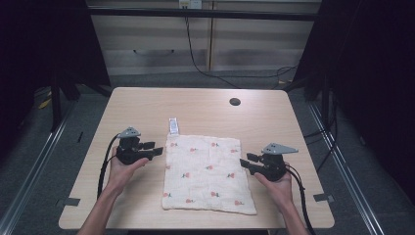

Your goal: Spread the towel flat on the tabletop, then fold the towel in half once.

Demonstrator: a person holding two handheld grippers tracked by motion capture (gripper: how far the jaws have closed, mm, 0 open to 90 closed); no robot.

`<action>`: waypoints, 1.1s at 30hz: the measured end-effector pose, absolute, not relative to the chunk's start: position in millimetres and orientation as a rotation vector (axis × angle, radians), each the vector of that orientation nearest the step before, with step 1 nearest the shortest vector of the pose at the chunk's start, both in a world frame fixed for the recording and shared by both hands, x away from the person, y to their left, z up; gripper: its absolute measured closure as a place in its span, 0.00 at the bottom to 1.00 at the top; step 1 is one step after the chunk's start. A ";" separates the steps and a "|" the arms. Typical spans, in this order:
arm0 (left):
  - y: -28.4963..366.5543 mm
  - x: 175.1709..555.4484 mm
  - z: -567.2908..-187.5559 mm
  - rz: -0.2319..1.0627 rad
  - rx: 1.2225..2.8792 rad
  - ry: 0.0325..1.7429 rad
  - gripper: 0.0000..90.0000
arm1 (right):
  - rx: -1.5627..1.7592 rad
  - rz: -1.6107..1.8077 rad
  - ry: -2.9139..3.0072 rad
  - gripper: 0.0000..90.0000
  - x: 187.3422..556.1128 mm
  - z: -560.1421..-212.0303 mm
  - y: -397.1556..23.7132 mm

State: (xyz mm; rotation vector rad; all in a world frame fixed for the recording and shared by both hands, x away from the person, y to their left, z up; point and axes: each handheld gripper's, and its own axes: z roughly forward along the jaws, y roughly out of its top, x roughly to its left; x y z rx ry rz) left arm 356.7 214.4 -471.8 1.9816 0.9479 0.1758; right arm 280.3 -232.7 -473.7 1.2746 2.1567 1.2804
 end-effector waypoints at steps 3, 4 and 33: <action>219.8 345.0 -471.5 0.175 2.018 0.918 0.52 | 1.295 1.263 2.141 0.63 282.3 -473.7 -240.1; 223.0 343.4 -471.4 0.171 2.010 0.920 0.52 | 1.307 1.257 2.141 0.62 283.2 -473.8 -242.0; 208.7 432.4 -502.1 0.097 2.009 1.106 0.52 | 1.360 1.126 2.260 0.68 395.9 -491.1 -228.6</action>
